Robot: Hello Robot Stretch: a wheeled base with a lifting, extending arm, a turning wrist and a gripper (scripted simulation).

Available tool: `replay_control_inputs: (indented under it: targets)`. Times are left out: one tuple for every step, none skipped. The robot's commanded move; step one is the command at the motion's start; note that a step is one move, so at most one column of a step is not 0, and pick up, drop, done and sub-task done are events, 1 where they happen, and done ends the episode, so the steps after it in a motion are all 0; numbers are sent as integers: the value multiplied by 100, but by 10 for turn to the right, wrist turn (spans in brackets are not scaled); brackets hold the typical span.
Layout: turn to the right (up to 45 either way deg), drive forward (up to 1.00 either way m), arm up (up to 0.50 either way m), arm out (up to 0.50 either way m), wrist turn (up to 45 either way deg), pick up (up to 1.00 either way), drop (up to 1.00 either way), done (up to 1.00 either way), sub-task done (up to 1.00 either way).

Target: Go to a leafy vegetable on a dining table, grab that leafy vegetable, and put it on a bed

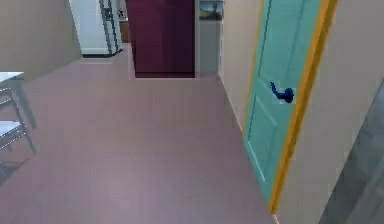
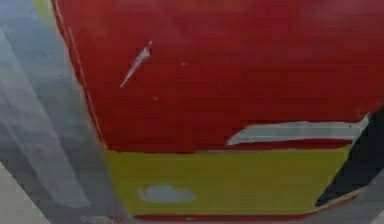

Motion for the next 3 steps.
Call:
replay_control_inputs:
  targets:
    - [-450, 0, 0, 0, 0, 0, 0, 0, 0]
    - [-240, 0, 0, 0, 0, 0, 0, 0, 0]
    - [0, 100, 0, 0, 0, 0, 0, 0, 0]
